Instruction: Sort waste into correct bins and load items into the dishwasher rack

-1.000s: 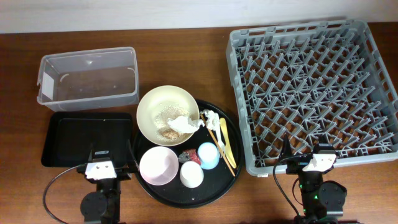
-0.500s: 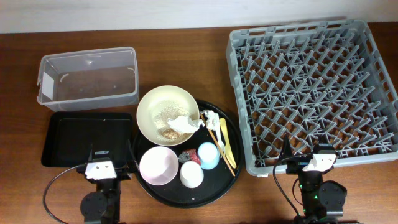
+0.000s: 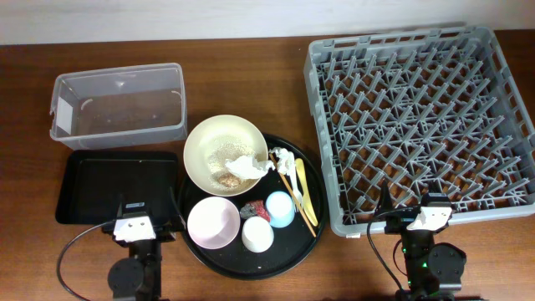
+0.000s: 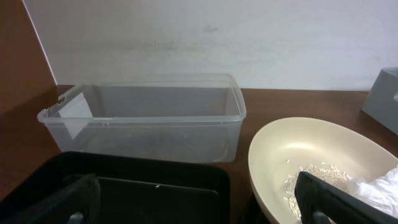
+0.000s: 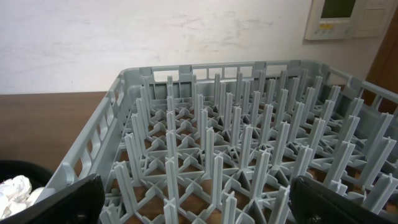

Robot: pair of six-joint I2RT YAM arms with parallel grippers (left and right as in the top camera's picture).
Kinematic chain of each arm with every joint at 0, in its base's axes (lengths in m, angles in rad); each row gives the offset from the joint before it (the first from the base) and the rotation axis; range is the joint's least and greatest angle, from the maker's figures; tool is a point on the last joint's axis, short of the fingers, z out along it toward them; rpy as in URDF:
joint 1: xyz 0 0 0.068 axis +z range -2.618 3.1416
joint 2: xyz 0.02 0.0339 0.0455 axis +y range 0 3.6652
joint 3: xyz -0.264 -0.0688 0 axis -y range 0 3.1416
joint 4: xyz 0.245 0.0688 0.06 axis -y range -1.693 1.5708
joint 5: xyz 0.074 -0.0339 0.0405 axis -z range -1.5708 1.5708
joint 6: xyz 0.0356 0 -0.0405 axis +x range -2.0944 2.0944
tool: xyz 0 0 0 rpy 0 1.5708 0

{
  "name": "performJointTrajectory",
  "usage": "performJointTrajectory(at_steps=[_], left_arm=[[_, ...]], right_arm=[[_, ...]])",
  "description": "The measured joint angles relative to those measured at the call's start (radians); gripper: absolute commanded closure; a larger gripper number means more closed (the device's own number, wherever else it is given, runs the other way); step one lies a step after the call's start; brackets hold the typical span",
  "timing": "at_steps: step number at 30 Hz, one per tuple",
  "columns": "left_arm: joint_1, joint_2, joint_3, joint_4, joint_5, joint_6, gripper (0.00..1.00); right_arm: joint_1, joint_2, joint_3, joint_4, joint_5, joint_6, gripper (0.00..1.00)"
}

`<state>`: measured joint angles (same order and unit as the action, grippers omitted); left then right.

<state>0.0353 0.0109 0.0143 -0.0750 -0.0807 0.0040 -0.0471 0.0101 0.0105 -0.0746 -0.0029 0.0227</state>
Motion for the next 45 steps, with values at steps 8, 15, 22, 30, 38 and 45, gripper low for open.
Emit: performJointTrajectory(at_steps=[8, 15, 22, 30, 38, 45], left_arm=[[0.000, 0.000, 0.005, -0.001, -0.006, 0.000, 0.01], [0.000, 0.220, 0.232, -0.191, -0.039, 0.000, 0.01], [0.000, 0.867, 0.738, -0.543, -0.032, 0.001, 0.01], [-0.079, 1.138, 1.005, -0.614, 0.227, -0.021, 0.01], [-0.420, 1.742, 1.143, -0.527, 0.283, -0.027, 0.36], [-0.437, 1.798, 1.213, -0.549, 0.287, -0.032, 0.99]], right_arm=[[0.000, 0.000, 0.021, -0.008, -0.001, 0.004, 0.02], [0.000, 0.430, 0.392, -0.109, -0.116, 0.005, 0.02], [0.000, 1.169, 1.141, -0.814, -0.261, 0.004, 0.02], [0.000, 1.277, 1.177, -0.936, -0.274, 0.005, 0.02], [0.000, 1.278, 1.179, -0.953, -0.288, 0.005, 0.02], [0.000, 1.278, 1.179, -0.962, -0.288, 0.005, 0.02]])
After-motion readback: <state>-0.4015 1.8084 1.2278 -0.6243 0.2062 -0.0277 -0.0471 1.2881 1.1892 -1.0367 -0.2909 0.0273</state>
